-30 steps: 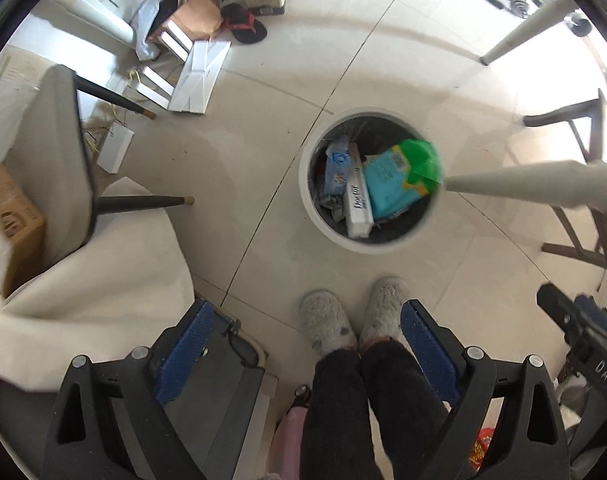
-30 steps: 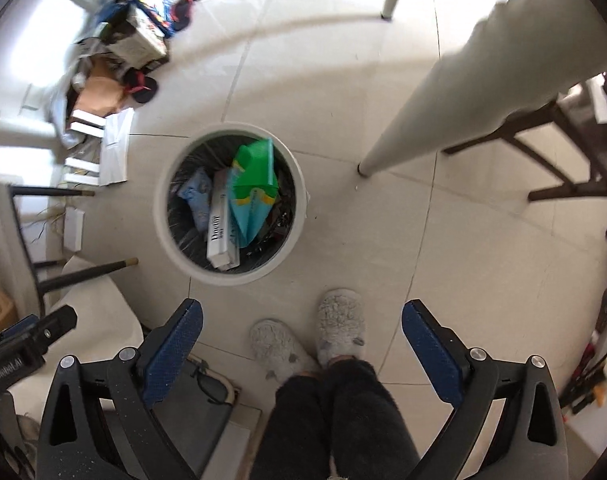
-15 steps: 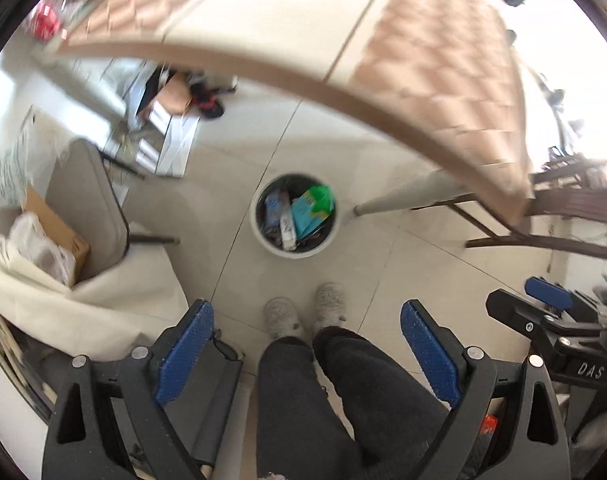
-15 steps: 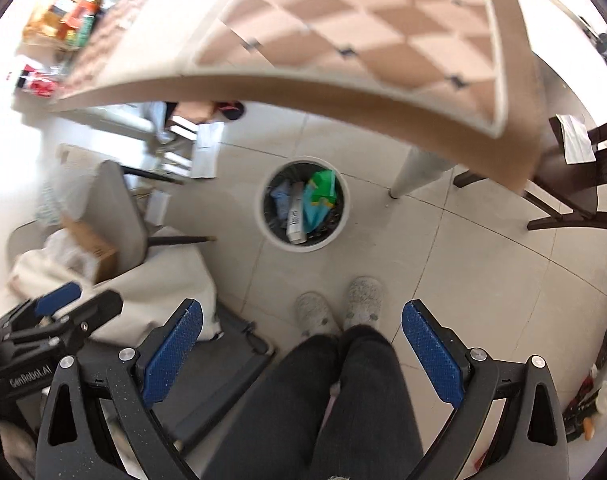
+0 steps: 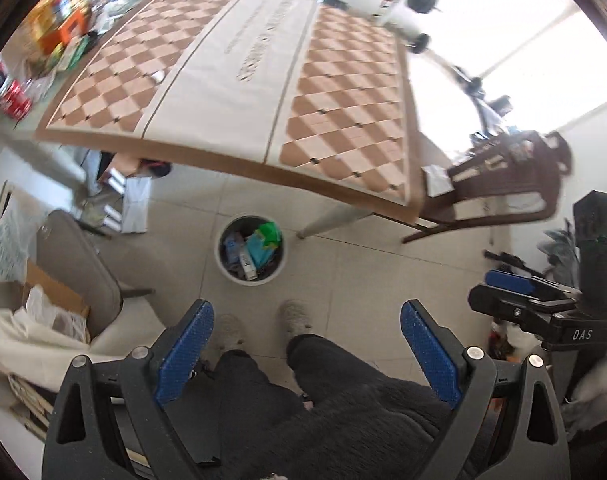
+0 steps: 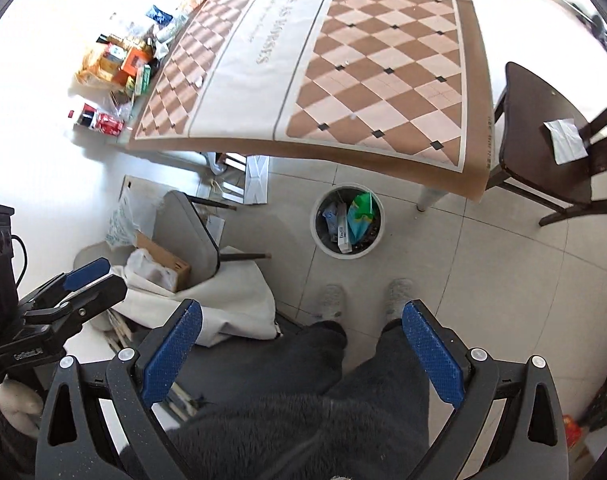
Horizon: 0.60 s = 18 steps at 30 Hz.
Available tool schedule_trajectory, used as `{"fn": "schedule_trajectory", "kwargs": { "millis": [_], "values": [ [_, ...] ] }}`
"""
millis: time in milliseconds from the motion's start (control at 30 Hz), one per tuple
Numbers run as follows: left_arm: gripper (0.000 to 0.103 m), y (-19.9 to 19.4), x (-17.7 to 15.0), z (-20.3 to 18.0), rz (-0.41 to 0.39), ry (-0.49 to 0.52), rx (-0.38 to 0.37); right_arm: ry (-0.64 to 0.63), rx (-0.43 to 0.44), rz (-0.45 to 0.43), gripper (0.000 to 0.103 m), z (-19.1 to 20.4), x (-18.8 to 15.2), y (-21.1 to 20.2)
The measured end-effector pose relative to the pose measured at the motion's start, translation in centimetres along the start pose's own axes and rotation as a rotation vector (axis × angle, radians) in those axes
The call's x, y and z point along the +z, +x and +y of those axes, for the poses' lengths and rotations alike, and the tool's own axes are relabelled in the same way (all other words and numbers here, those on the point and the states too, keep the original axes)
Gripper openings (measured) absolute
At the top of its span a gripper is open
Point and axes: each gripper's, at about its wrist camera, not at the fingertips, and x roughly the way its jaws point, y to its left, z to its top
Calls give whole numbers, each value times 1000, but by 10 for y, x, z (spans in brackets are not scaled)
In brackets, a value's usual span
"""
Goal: Collect trash
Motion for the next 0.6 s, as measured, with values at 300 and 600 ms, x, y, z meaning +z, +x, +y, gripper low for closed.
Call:
{"fn": "schedule_trajectory", "kwargs": {
  "millis": [300, 600],
  "values": [
    [96, -44, -5, 10, 20, 140, -78, 114, 17, -78, 103, 63, -47, -16],
    [96, -60, -15, 18, 31, 190, -97, 148, 12, -108, 103, 89, -71, -25]
  ]
}}
